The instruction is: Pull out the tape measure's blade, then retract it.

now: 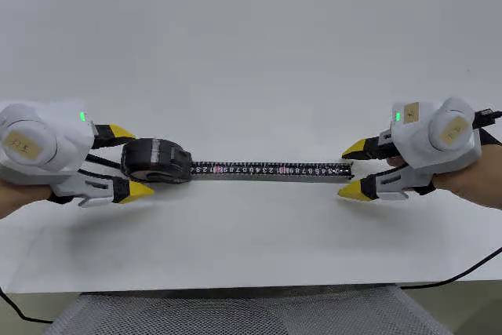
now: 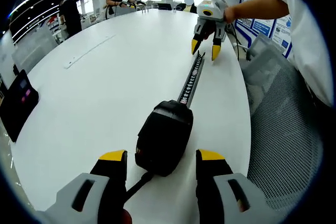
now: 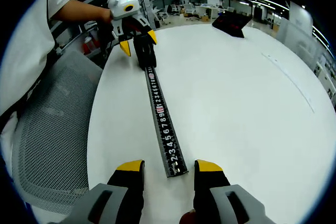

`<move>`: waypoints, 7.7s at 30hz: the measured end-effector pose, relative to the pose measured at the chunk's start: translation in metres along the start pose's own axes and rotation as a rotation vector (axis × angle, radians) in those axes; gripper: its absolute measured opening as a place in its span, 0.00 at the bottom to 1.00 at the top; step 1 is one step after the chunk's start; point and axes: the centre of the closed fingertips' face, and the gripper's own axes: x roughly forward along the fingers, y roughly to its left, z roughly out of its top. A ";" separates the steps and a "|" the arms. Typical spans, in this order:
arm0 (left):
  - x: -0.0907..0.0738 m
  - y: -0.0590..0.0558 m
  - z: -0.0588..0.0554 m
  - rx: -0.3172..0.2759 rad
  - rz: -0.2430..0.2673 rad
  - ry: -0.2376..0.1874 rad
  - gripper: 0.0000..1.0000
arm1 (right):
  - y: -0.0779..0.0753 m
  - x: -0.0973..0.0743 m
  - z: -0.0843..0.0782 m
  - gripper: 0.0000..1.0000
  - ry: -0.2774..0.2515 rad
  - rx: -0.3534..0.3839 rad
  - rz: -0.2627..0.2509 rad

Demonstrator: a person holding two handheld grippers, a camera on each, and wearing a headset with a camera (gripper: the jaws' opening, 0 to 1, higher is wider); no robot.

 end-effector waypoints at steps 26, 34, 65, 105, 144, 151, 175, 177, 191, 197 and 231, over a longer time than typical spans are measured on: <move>-0.018 0.007 0.017 -0.173 0.129 -0.129 0.56 | 0.006 -0.010 0.011 0.50 -0.116 0.123 -0.121; -0.024 0.002 0.020 -0.226 0.160 -0.167 0.59 | 0.010 -0.015 0.015 0.55 -0.154 0.162 -0.151; -0.040 -0.026 0.006 -0.345 0.218 -0.218 0.73 | 0.028 -0.030 0.020 0.80 -0.231 0.217 -0.227; -0.043 -0.050 -0.020 -0.413 0.246 -0.231 0.81 | 0.046 -0.026 -0.005 0.89 -0.270 0.283 -0.291; -0.055 -0.054 -0.024 -0.442 0.263 -0.238 0.83 | 0.061 -0.032 -0.008 0.90 -0.258 0.276 -0.293; -0.054 -0.053 -0.021 -0.439 0.262 -0.241 0.83 | 0.061 -0.031 -0.008 0.90 -0.259 0.279 -0.293; -0.052 -0.054 -0.018 -0.444 0.257 -0.247 0.83 | 0.063 -0.028 -0.010 0.90 -0.249 0.280 -0.280; -0.053 -0.052 -0.017 -0.443 0.260 -0.249 0.83 | 0.062 -0.028 -0.010 0.90 -0.248 0.279 -0.280; -0.055 -0.051 -0.016 -0.440 0.263 -0.251 0.83 | 0.061 -0.030 -0.009 0.90 -0.251 0.278 -0.289; -0.054 -0.051 -0.016 -0.438 0.268 -0.248 0.83 | 0.061 -0.031 -0.010 0.90 -0.251 0.281 -0.292; -0.030 -0.041 0.005 -0.491 0.286 -0.275 0.86 | 0.055 -0.031 -0.007 0.90 -0.260 0.280 -0.288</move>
